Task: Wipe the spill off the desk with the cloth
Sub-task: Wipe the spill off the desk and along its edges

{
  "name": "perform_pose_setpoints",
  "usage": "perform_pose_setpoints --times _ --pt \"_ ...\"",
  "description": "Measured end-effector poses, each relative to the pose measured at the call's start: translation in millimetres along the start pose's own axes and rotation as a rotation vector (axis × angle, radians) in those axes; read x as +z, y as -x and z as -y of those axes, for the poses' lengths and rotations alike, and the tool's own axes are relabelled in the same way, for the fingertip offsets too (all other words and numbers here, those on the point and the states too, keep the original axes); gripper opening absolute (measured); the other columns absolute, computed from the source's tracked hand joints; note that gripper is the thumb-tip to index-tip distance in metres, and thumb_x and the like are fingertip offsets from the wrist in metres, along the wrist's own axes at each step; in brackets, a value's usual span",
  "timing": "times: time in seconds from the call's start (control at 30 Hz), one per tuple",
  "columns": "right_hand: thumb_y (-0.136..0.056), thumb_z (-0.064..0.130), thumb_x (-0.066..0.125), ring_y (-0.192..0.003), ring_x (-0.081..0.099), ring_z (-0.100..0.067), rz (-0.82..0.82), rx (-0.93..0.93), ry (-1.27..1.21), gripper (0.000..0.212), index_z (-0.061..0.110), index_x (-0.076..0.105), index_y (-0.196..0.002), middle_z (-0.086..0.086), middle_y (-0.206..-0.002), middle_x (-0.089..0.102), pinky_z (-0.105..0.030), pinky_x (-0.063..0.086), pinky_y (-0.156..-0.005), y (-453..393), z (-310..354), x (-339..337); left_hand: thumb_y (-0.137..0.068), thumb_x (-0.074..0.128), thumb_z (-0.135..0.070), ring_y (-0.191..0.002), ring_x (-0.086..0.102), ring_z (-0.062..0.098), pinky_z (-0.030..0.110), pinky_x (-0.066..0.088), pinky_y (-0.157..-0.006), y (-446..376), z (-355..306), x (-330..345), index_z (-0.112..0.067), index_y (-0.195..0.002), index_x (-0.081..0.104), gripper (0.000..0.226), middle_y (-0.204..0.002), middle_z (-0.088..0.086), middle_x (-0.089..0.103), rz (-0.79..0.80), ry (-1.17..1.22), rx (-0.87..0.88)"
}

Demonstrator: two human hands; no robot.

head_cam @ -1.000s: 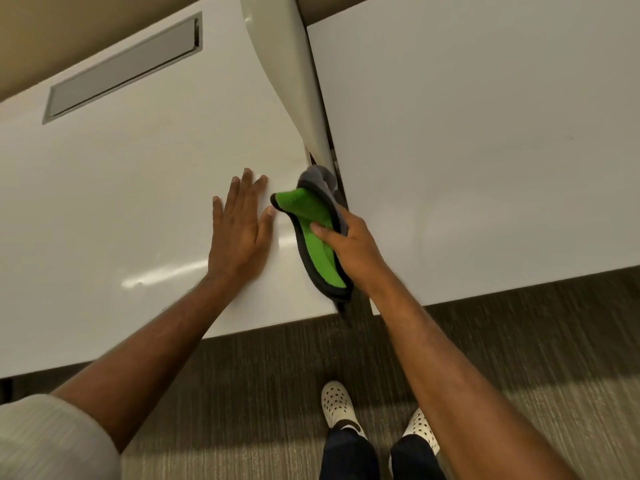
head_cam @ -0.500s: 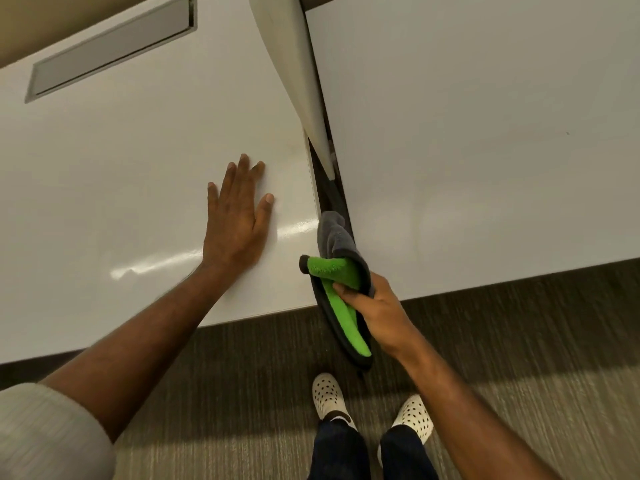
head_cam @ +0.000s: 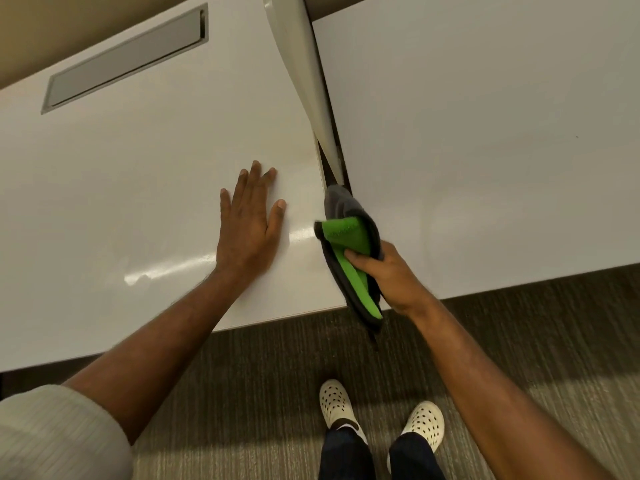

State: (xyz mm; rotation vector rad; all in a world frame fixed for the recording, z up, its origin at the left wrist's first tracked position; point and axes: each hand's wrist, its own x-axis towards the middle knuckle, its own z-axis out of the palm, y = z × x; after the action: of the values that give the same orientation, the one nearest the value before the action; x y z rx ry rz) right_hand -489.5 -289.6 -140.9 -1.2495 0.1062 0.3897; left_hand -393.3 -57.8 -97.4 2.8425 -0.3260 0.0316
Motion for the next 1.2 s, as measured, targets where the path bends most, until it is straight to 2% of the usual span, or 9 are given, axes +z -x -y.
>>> perform_pose_setpoints --times 0.13,0.23,0.33,0.43,0.5,0.67,0.87,1.07,1.2 --pt "-0.084 0.039 0.069 -0.088 0.072 -0.012 0.079 0.053 -0.009 0.016 0.034 0.079 -0.097 0.007 -0.088 0.077 -0.021 0.056 -0.077 40.8 -19.6 -11.6 -0.106 0.024 -0.051 -0.157 0.000 0.010 0.041 -0.006 -0.126 -0.7 1.3 2.2 -0.034 -0.160 0.015 0.057 -0.171 -0.008 0.006 -0.007 -0.012 0.000" --pt "-0.081 0.044 0.069 -0.084 0.073 -0.011 0.105 0.057 -0.005 0.022 0.031 0.078 -0.096 0.006 -0.085 0.077 -0.020 0.057 -0.074 32.8 -9.5 -10.6 -0.106 0.025 -0.049 -0.157 0.002 0.012 0.041 -0.006 -0.126 -1.0 -1.0 1.9 -0.033 -0.160 0.015 0.058 -0.171 -0.006 0.006 -0.008 -0.037 0.003" --pt "-0.089 0.036 0.068 -0.086 0.074 -0.013 0.044 -0.006 0.041 0.018 0.024 0.072 -0.103 0.007 -0.088 0.077 -0.023 0.059 -0.078 -4.1 10.3 -4.9 -0.105 0.024 -0.050 -0.157 0.001 0.013 0.044 -0.004 -0.126 0.5 -2.8 0.4 -0.032 -0.160 0.014 0.059 -0.171 -0.005 0.006 0.003 -0.040 0.003" --pt "-0.099 0.024 0.063 -0.091 0.073 -0.019 -0.020 -0.067 0.076 0.014 0.019 0.070 -0.110 0.002 -0.093 0.076 -0.037 0.059 -0.086 -45.4 29.2 -1.7 -0.104 0.022 -0.051 -0.157 0.000 0.013 0.045 -0.004 -0.127 0.4 -3.6 -1.6 -0.030 -0.160 0.015 0.060 -0.171 -0.004 0.006 0.011 -0.036 0.002" --pt "-0.100 0.023 0.062 -0.093 0.072 -0.022 -0.055 -0.085 0.092 0.015 0.017 0.069 -0.112 -0.003 -0.098 0.074 -0.040 0.057 -0.090 -62.2 37.9 -1.1 -0.104 0.022 -0.051 -0.157 0.000 0.013 0.046 -0.004 -0.127 0.7 -4.5 -1.6 -0.030 -0.160 0.015 0.060 -0.171 -0.004 0.005 0.013 -0.040 0.001" --pt "-0.094 0.030 0.065 -0.089 0.074 -0.016 -0.073 -0.098 0.077 0.015 0.024 0.071 -0.107 0.004 -0.092 0.077 -0.031 0.060 -0.084 -57.6 33.8 1.4 -0.104 0.022 -0.050 -0.157 -0.001 0.014 0.047 -0.003 -0.127 1.5 -3.8 -2.9 -0.028 -0.161 0.015 0.061 -0.171 -0.003 0.005 0.021 -0.039 0.009" --pt "-0.089 0.030 0.066 -0.084 0.074 -0.012 -0.101 -0.084 0.000 0.013 0.027 0.074 -0.099 0.007 -0.086 0.078 -0.021 0.058 -0.073 -5.2 7.7 8.4 -0.103 0.018 -0.054 -0.157 -0.004 0.015 0.048 -0.005 -0.127 2.3 -5.4 -4.7 -0.026 -0.162 0.011 0.065 -0.171 -0.002 0.000 0.041 -0.055 0.020" --pt "-0.087 0.024 0.066 -0.080 0.073 -0.011 -0.122 -0.060 -0.038 0.014 0.025 0.077 -0.095 0.006 -0.082 0.076 -0.021 0.057 -0.071 36.1 -5.9 9.0 -0.104 0.020 -0.053 -0.157 -0.006 0.017 0.050 -0.006 -0.126 3.3 -5.7 -5.5 -0.025 -0.162 0.010 0.065 -0.171 -0.002 -0.002 0.050 -0.037 0.026" --pt "-0.086 0.021 0.066 -0.081 0.073 -0.014 -0.120 -0.053 -0.043 0.018 0.027 0.081 -0.095 0.002 -0.084 0.077 -0.024 0.058 -0.074 52.0 -5.1 6.2 -0.102 0.018 -0.061 -0.157 -0.009 0.017 0.051 -0.008 -0.126 4.1 -3.1 -5.3 -0.026 -0.162 0.006 0.070 -0.171 -0.002 -0.006 0.060 -0.040 0.038"
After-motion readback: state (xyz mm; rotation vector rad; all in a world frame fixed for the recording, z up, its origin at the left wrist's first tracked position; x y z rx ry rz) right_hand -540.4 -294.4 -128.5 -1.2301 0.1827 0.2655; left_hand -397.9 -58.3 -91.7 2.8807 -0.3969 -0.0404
